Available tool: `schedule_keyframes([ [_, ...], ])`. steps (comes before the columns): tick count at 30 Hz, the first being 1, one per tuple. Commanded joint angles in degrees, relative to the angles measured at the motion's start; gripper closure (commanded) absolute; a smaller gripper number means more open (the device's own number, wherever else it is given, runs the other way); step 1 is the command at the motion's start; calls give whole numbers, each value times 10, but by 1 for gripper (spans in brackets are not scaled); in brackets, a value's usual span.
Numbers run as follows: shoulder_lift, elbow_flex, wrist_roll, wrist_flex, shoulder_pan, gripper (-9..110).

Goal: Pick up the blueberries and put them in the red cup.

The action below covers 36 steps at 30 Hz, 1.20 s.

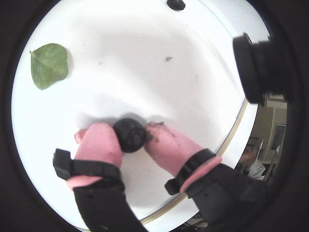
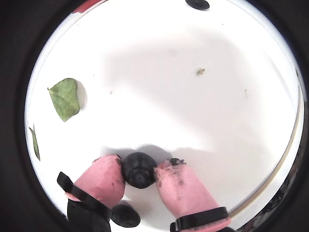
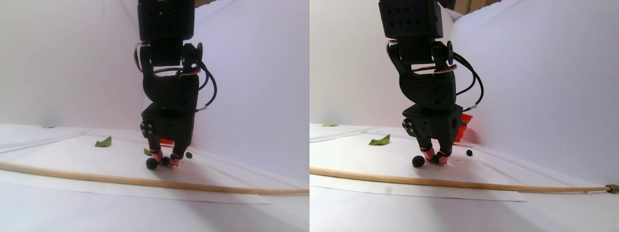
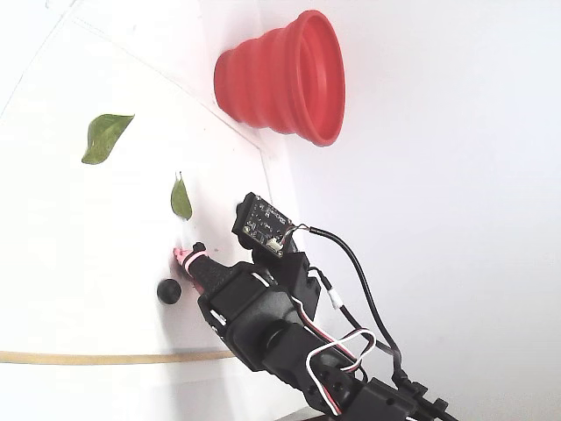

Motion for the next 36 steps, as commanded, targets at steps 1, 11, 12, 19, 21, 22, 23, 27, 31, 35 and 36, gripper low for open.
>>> schedule_keyframes([
  [1, 72, 3, -11, -8, 3, 90],
  [11, 128, 11, -43, -8, 8, 90],
  [12, 133, 11, -47, -8, 10, 90],
  [19, 155, 9, -76, -15, 17, 90],
  [21, 158, 6, -85, -17, 18, 90],
  [22, 161, 5, -90, -18, 19, 90],
  [23, 163, 4, -94, -20, 20, 90],
  [27, 165, -3, -117, -35, 23, 90],
  [31, 172, -4, -140, -54, 25, 90],
  [35, 173, -11, -161, -73, 26, 90],
  [36, 173, -15, -164, -75, 26, 90],
])
